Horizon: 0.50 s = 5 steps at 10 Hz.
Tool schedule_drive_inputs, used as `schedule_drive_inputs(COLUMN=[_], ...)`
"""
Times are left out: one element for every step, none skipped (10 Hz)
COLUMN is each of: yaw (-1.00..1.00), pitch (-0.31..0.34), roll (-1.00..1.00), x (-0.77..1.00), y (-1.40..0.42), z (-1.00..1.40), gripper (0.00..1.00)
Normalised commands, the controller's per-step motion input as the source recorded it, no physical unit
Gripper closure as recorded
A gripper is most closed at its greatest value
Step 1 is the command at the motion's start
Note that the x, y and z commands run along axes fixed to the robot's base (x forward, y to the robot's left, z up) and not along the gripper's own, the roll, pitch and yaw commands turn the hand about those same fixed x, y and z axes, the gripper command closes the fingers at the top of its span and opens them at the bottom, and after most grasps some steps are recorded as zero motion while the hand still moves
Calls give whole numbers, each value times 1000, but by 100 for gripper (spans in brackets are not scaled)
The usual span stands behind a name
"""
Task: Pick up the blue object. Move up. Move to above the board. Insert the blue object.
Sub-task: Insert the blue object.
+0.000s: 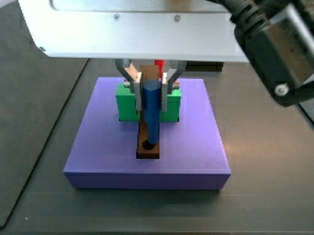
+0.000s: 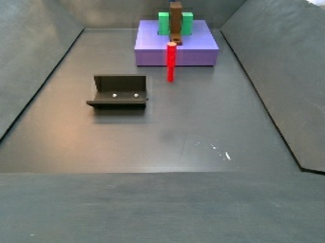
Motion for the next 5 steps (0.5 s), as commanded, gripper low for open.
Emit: schedule_drive_inputs(yaw=[23,0,0,0,0], pitch=[0,0,-41,-60,-34], roll=[-90,-119,-113,-100,-80], x=[0,0,-286,-417,-103], y=[0,-100,-17,0,0], z=[-149,-180,-86,0,-37], gripper=[100,100,100,100,100])
